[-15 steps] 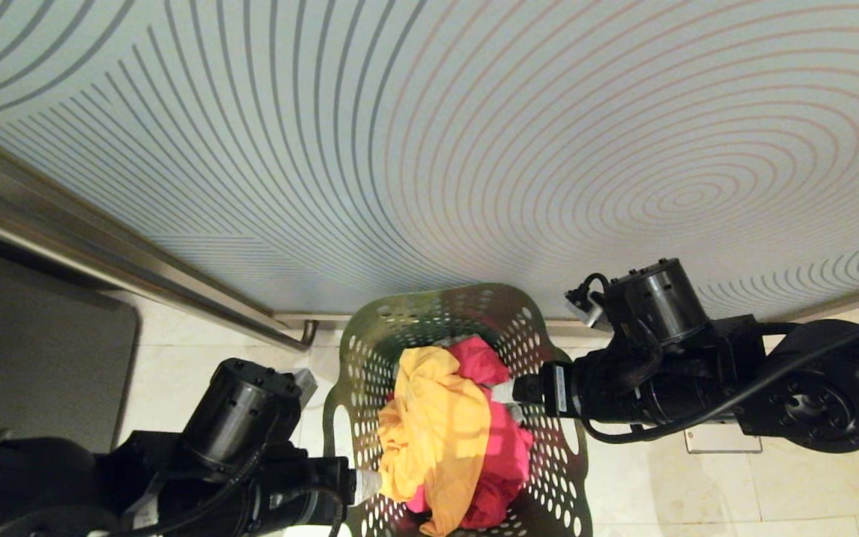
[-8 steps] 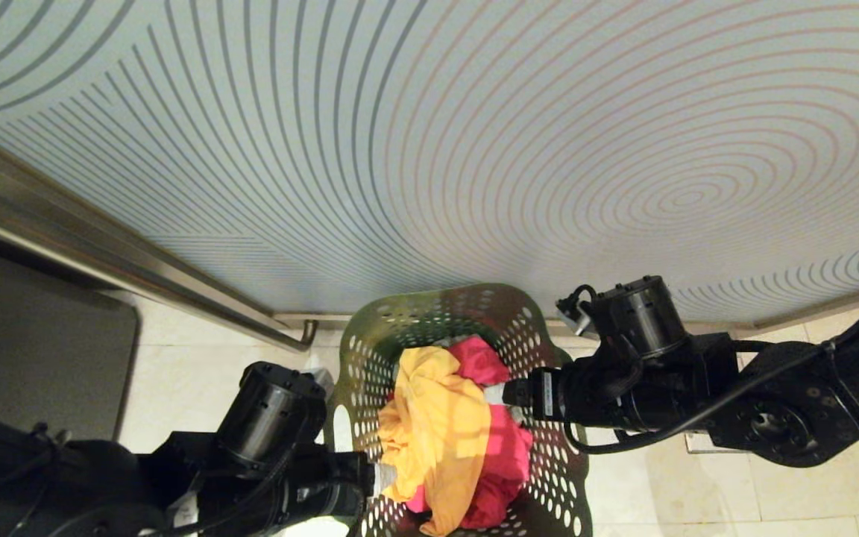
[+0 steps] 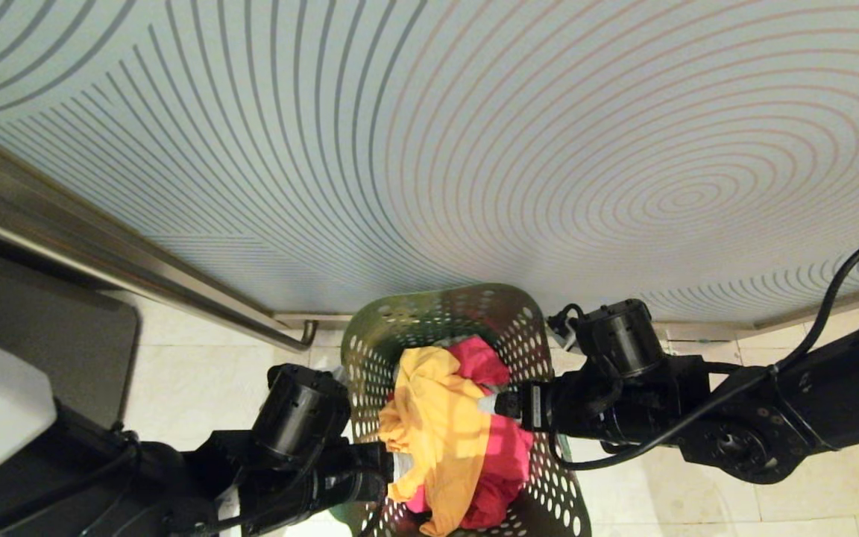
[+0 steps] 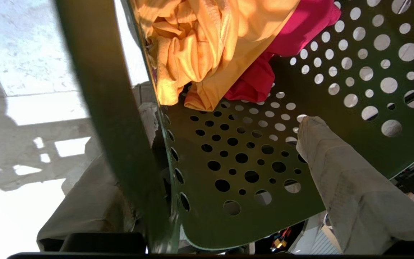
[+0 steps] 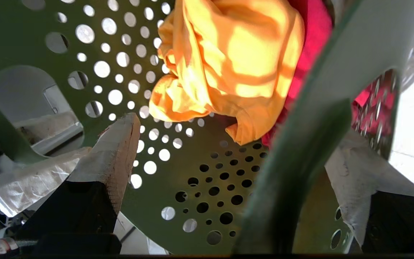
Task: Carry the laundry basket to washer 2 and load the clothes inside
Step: Pick up the clothes basket and put it beside the washing machine
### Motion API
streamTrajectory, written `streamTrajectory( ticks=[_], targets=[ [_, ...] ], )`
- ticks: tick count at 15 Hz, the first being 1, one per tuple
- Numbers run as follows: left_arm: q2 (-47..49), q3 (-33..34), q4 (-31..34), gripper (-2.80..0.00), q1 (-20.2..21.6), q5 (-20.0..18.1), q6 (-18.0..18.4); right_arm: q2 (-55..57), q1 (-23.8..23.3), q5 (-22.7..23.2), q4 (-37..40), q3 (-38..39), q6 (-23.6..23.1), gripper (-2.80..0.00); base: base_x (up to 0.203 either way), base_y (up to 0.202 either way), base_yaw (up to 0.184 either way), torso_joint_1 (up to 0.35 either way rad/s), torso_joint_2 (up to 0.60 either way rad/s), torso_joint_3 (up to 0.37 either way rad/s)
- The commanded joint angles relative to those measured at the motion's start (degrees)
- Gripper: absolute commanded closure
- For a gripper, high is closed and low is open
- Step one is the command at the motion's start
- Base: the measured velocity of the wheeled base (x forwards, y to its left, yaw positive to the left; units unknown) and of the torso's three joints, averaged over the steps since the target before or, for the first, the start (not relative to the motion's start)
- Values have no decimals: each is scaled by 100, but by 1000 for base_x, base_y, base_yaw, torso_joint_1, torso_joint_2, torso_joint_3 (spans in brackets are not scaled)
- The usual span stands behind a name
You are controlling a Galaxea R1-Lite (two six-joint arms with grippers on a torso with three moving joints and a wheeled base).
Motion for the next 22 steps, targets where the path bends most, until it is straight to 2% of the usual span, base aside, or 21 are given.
streamTrajectory(
  ticks=[1, 7, 9, 12, 20, 22],
  targets=[
    [160, -56, -107, -280, -4, -48, -115, 102, -11, -2, -6, 7, 51, -280, 0, 0, 0, 0, 0, 0],
    [504, -81, -450, -280, -4, -44, -169, 398, -5, -172, -454, 25, 60, -280, 0, 0, 0, 0, 0, 0],
    [337, -181, -496, -280, -4, -9, -130, 372, -13, -181, -454, 25, 60, -280, 0, 0, 0, 0, 0, 0],
    [59, -323, -226, -280, -12, -54, -111, 381, -14, -181, -445, 39, 60, -280, 0, 0, 0, 0, 0, 0],
    [-100, -292, -135, -280, -4, -29, -111, 398, -14, -207, -445, 116, 63, -280, 0, 0, 0, 0, 0, 0],
    [-230, -301, 163, -280, -4, -30, -111, 407, -5, -207, -447, 139, 62, -280, 0, 0, 0, 0, 0, 0]
  ],
)
